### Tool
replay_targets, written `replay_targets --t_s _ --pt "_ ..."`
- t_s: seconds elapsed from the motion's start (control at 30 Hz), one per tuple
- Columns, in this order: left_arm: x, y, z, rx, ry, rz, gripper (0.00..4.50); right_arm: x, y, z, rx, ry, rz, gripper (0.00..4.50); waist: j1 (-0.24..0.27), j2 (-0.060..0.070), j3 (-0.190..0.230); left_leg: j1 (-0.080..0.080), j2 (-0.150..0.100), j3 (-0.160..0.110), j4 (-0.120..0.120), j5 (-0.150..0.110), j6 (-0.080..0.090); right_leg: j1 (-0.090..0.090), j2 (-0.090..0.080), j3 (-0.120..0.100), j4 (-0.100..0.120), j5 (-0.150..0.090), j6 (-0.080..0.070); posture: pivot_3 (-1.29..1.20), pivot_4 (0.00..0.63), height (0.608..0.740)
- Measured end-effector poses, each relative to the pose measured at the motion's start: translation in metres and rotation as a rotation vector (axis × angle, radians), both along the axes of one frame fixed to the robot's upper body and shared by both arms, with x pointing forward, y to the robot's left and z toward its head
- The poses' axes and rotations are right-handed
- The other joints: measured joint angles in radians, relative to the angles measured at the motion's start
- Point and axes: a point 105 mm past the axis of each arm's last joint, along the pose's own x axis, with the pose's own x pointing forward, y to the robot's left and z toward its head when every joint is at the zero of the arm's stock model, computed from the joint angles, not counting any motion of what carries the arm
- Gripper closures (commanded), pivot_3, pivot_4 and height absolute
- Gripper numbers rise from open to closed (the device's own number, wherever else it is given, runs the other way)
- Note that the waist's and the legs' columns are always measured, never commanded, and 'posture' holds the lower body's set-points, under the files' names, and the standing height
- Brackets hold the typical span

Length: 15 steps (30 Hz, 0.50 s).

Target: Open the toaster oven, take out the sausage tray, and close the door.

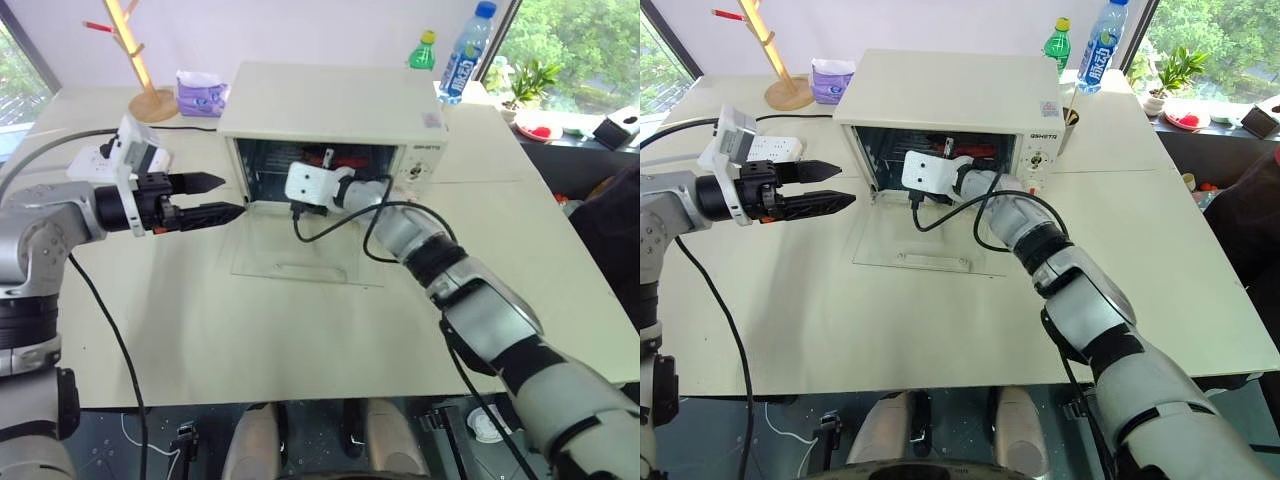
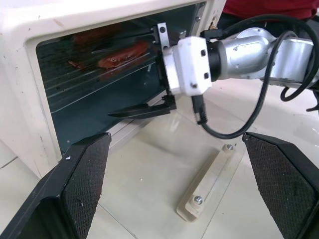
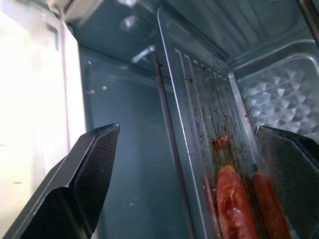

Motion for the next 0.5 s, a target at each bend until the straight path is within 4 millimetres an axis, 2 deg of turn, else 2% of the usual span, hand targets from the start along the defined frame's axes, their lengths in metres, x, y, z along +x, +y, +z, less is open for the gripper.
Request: replay_targets --t_s 0.13,0.27,0.3,0.37,0.5 --pt "0.001 0.0 0.0 -0.001 -0.003 0.008 0.02 -0.001 0.01 -0.004 -0.033 -0.022 0.037 0.0 0.0 0.0 0.0 0.0 0.0 0.0 0.0 0.0 -0.001 0.0 0.0 0.0 0.0 0.0 0.0 0.0 0.15 0.722" --pt "0.001 0.0 0.0 -0.001 -0.004 0.015 0.0 0.0 0.012 -0.005 -0.058 -0.036 0.042 1.26 0.001 0.0 0.0 0.0 0.0 0.0 0.0 0.0 -0.001 0.0 0.0 0.0 0.0 0.0 0.0 0.0 0.15 0.722" --pt "0.002 0.0 0.0 -0.002 -0.005 0.016 0.0 0.001 0.011 -0.006 -0.063 -0.035 0.038 1.93 0.001 0.0 0.0 0.0 0.0 0.0 0.0 0.0 -0.001 0.0 0.0 0.0 0.0 0.0 0.0 0.0 0.15 0.722" --pt "0.002 0.0 0.0 -0.003 -0.004 0.017 0.0 0.002 0.008 -0.009 -0.069 -0.032 0.027 2.87 0.0 0.0 0.0 0.0 0.0 0.0 0.0 0.0 -0.001 0.0 0.0 0.0 0.0 0.0 0.0 0.0 0.15 0.722" --pt "0.002 -0.002 -0.001 -0.006 -0.002 0.013 0.0 0.004 0.007 -0.005 -0.071 -0.047 0.014 2.87 -0.001 0.0 0.0 0.0 0.0 0.0 0.0 0.001 -0.001 0.0 0.0 0.0 0.0 0.0 0.0 0.0 0.15 0.722"
